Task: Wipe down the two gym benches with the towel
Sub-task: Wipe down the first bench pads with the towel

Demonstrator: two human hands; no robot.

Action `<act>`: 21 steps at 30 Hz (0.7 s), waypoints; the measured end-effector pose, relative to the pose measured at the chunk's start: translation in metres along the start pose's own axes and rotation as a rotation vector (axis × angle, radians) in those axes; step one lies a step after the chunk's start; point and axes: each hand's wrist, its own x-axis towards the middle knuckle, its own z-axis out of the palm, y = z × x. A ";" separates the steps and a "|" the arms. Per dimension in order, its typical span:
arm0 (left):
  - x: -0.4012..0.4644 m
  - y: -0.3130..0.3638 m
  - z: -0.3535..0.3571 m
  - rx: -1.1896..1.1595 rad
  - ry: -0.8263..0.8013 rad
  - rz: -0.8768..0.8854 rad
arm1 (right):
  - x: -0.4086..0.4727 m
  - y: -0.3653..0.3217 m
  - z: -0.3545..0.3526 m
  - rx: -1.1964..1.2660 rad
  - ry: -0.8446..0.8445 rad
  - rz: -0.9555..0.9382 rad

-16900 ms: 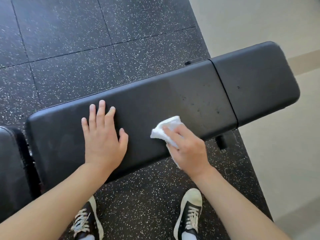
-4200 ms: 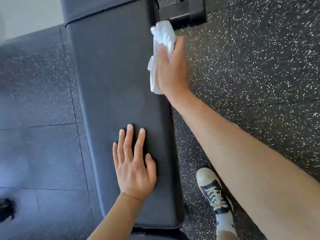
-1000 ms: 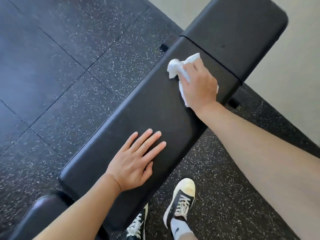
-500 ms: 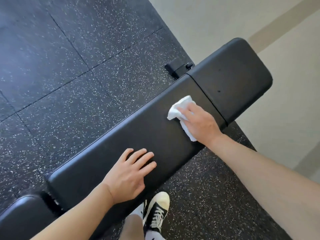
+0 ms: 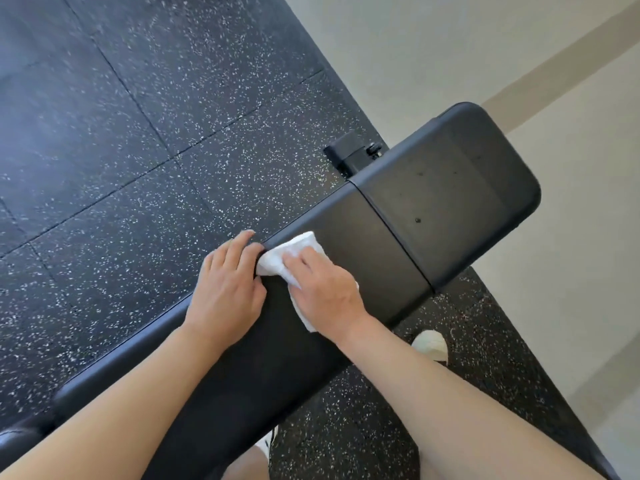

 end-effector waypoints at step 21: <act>0.136 0.153 0.065 0.015 0.272 -0.540 | -0.016 0.203 -0.051 0.094 0.137 0.243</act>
